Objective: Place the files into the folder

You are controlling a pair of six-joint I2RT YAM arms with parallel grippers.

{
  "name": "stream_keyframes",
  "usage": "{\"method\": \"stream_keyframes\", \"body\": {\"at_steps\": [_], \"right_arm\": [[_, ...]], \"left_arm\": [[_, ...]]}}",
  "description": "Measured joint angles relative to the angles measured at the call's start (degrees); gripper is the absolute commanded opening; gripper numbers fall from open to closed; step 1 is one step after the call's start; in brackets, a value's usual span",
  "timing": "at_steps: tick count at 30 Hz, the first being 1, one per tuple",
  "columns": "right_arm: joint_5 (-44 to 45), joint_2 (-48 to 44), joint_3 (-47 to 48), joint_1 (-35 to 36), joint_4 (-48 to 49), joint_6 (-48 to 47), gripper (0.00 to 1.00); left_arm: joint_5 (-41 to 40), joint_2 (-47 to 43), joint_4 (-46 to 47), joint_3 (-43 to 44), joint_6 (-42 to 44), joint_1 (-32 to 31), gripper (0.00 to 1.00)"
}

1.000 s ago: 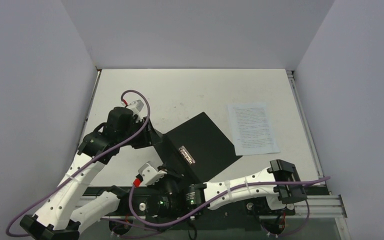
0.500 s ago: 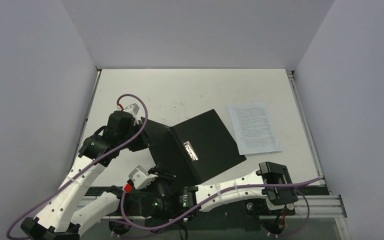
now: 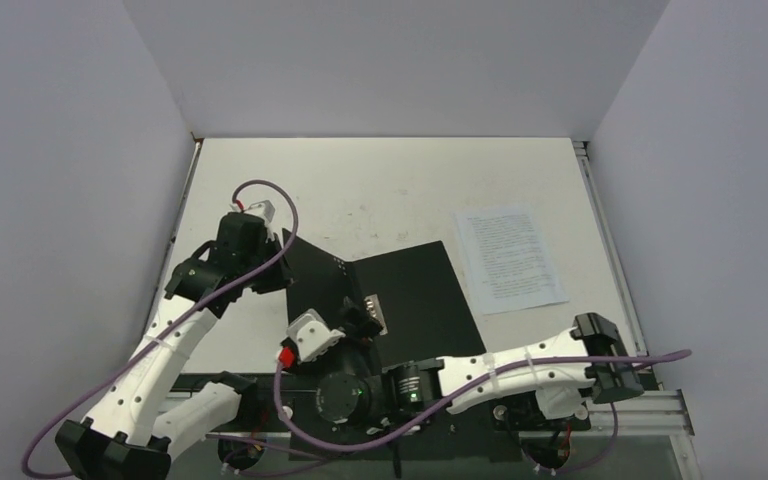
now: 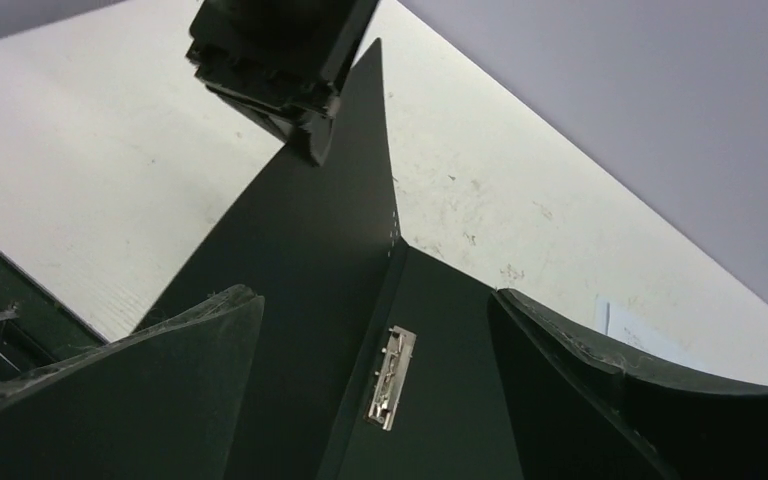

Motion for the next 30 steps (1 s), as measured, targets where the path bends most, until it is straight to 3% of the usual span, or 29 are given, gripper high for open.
{"method": "stream_keyframes", "body": {"at_steps": [6,14,30], "right_arm": [[-0.3,-11.0,-5.0,-1.4,-2.3,5.8,0.93],[-5.8,-21.0,-15.3,-11.0,-8.4,15.2,0.94],[-24.9,-25.2,-26.6,-29.7,-9.7,23.4,0.95]], "left_arm": [[1.4,3.9,3.2,1.5,1.8,1.8,0.00],[3.6,8.5,8.8,2.8,2.4,5.9,0.00],[7.1,16.7,23.1,0.9,-1.0,14.8,0.00]]}}
